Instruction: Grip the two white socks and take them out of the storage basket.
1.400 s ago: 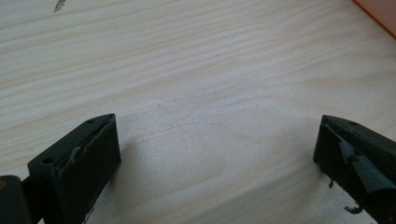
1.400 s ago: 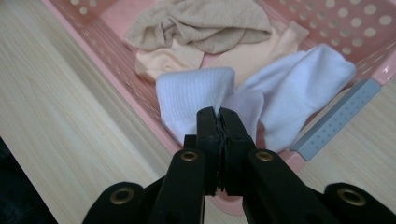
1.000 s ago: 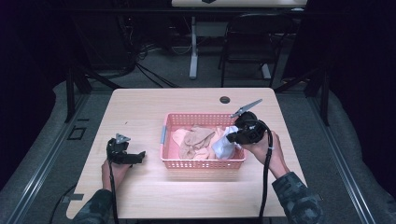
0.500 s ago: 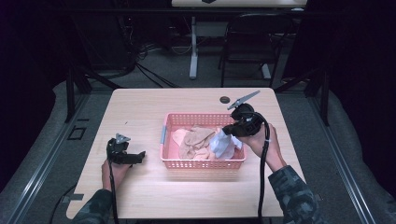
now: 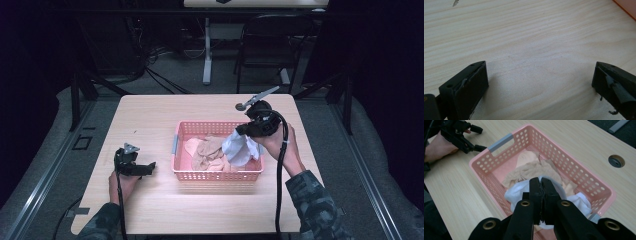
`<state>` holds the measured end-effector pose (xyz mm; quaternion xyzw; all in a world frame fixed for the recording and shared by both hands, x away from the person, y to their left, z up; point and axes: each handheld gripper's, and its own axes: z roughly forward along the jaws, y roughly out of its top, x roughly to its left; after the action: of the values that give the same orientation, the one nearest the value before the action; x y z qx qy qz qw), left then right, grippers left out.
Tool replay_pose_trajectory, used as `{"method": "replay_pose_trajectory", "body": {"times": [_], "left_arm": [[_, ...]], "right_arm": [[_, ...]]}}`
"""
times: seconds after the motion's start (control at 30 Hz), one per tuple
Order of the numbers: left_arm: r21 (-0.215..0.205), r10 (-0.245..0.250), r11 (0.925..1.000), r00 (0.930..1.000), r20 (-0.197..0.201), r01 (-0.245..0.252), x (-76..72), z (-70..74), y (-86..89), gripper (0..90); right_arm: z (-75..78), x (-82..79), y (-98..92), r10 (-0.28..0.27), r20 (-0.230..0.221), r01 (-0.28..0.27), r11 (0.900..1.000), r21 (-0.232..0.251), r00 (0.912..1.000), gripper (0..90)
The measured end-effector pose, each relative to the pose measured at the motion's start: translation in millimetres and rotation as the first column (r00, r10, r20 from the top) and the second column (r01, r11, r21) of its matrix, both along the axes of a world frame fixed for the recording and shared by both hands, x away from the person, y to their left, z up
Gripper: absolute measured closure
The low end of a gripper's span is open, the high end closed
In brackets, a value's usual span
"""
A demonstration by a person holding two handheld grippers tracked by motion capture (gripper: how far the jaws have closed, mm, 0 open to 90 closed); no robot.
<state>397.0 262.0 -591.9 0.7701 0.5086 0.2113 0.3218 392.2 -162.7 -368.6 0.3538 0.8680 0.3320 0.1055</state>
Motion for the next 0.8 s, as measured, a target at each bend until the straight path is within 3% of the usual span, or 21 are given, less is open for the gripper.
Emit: {"method": "replay_pose_trajectory", "body": {"times": [0.8], "left_arm": [[0.004, -0.005, 1.0, 1.0, 0.001, 0.005, 0.3, 0.1, 0.4, 0.4]], "right_arm": [[37.0, 14.6, 2.3, -0.03, 0.065, 0.029, 0.999, 0.017, 0.9974, 88.0]]}}
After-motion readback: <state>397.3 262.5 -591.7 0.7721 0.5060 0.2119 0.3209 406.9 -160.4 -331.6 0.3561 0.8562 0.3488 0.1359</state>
